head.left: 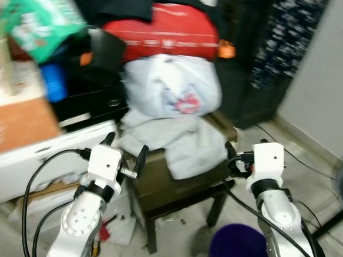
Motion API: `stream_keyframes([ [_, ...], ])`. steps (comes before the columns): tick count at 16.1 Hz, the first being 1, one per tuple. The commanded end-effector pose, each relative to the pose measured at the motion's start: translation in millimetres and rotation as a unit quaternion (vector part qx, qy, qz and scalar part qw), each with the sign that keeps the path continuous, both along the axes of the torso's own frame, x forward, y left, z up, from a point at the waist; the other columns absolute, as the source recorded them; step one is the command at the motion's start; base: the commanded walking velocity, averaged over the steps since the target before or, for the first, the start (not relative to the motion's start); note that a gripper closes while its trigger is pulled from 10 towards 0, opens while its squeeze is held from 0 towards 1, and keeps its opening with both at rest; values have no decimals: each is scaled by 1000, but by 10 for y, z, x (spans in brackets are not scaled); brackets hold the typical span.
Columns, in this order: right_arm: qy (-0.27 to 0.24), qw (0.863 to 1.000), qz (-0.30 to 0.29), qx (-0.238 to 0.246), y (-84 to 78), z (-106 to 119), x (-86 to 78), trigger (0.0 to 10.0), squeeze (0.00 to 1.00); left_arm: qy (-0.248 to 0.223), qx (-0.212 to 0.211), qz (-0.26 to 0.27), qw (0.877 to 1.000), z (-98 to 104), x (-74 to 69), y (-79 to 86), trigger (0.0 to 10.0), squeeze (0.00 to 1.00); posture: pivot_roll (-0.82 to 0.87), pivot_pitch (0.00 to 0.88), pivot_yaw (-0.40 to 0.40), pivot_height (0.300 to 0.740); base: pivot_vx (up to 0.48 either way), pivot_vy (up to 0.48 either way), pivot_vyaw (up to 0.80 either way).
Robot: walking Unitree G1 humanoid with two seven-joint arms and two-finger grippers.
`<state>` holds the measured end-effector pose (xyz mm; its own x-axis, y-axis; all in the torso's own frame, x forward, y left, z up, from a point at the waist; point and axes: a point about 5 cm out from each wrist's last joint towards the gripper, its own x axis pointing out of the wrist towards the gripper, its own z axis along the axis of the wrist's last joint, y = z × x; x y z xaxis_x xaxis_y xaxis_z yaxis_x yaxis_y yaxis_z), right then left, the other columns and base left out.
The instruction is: Clean up the room
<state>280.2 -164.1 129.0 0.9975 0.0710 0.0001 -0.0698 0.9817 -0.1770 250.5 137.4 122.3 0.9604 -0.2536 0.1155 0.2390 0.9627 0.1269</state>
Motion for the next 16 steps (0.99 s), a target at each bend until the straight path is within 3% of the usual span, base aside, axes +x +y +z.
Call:
stream_keyframes([
  [1, -4, 1000, 5, 4, 40, 12, 7, 10000, 0, -1, 9, 6, 1000, -3, -8, 49, 10000, 0, -43, 0, 12, 740, 0, 0, 800],
  [12, 4, 1000, 8, 1, 64, -43, -11, 10000, 0, 3, 17, -1, 1000, -22, -21, 43, 10000, 0, -41, 0, 13, 740, 0, 0, 800],
  [14, 8, 1000, 2, 5, 49, -54, -25, 10000, 0, 7, 25, -8, 1000, -36, -39, 50, 10000, 0, -41, 0, 13, 740, 0, 0, 0],
  [16, 17, 1000, 0, 1, 32, -104, -103, 10000, 0, 23, 48, -4, 999, -112, -122, 194, 10000, 0, -43, 0, 13, 740, 0, 0, 0],
])
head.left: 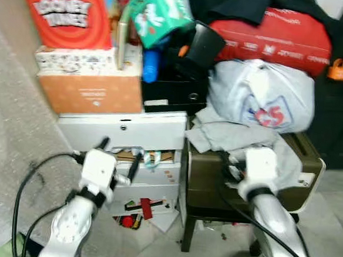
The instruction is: Clean up the room
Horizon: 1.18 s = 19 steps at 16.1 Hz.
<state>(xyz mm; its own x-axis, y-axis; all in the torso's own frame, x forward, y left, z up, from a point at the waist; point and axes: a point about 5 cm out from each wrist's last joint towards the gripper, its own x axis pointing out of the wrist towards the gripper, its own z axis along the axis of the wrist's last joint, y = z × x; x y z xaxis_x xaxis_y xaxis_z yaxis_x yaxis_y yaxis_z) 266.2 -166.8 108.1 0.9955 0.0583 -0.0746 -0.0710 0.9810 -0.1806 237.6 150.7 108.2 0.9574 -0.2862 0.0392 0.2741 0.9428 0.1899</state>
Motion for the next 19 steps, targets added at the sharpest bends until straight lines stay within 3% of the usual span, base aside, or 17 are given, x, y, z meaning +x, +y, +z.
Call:
stream_keyframes([
  [1, -9, 1000, 8, 3, 56, 51, -15, 10000, 0, -1, 18, 14, 1000, 7, -26, 148, 10000, 0, -39, 0, 12, 740, 0, 0, 0],
  [4, -9, 1000, 10, 3, 96, 62, 4, 10000, 0, -5, 19, 22, 1000, 30, -14, 176, 10000, 0, -34, 0, 9, 740, 0, 0, 0],
  [8, -15, 1000, 11, 1, 83, 103, 60, 10000, 0, -14, 7, 3, 1000, 60, 7, 16, 10000, 0, -37, 0, 2, 740, 0, 0, 800],
  [19, -14, 1000, 10, 0, 77, 113, 76, 10000, 0, -16, 8, -13, 1000, 82, 23, -32, 10000, 0, -32, 0, 1, 740, 0, 0, 800],
])
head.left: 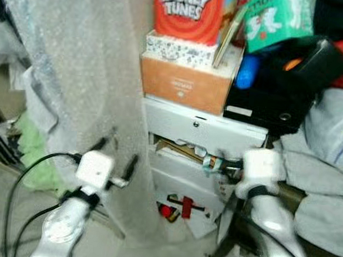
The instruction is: Clean up the room
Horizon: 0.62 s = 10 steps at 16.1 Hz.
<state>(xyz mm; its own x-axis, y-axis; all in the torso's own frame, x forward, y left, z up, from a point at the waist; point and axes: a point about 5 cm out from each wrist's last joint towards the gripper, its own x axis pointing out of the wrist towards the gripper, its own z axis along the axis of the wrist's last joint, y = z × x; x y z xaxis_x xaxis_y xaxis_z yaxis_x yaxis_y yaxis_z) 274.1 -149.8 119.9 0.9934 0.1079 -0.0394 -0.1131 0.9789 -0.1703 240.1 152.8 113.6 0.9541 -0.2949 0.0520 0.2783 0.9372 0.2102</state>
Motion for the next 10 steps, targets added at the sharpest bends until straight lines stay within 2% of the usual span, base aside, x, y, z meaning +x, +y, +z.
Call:
stream_keyframes([
  [1, 3, 1000, -14, -8, -93, -5, -1, 10000, 0, -6, -4, -11, 1000, 30, -7, -60, 10000, 0, -31, 0, 0, 740, 0, 0, 800],
  [10, 7, 1000, -10, -9, -75, -30, -34, 10000, 0, -1, -8, -5, 1000, 11, -69, -49, 10000, 0, -27, 0, -3, 740, 0, 0, 800],
])
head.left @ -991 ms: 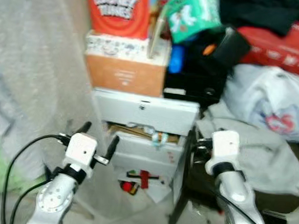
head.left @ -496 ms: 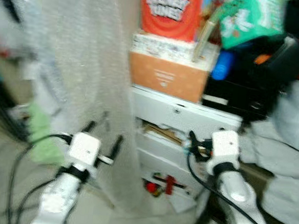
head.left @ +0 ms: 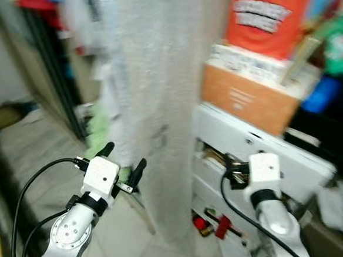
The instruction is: Clean up the room
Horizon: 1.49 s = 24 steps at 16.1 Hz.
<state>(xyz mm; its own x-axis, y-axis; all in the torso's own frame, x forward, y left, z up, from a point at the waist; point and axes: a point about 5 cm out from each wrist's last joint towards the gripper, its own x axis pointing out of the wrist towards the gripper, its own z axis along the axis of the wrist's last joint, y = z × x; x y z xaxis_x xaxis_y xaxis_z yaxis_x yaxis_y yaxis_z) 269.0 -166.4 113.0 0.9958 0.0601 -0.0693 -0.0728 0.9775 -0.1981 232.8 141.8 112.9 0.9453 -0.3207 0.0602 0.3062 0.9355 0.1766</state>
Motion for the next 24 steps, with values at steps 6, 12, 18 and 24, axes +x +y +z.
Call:
stream_keyframes([
  [6, 0, 1000, 5, 8, 50, 16, -80, 10000, 0, 6, 3, 19, 1000, 24, -85, 107, 10000, 0, -30, 0, -3, 740, 0, 0, 554],
  [12, 24, 1000, -18, -6, -198, -86, -313, 10000, 0, 30, -6, 108, 994, -66, -283, 345, 10000, 0, -14, 0, -2, 740, 0, 0, 0],
  [18, 7, 1000, -9, -4, -108, -22, -204, 10000, 0, 16, -6, 98, 995, 5, -130, 325, 10000, 0, -22, 0, 13, 740, 0, 0, 579],
  [24, 4, 1000, -6, -3, -79, -27, -174, 10000, 0, 12, -6, 94, 996, 18, -76, 301, 10000, 0, -24, 0, 15, 740, 0, 0, 800],
])
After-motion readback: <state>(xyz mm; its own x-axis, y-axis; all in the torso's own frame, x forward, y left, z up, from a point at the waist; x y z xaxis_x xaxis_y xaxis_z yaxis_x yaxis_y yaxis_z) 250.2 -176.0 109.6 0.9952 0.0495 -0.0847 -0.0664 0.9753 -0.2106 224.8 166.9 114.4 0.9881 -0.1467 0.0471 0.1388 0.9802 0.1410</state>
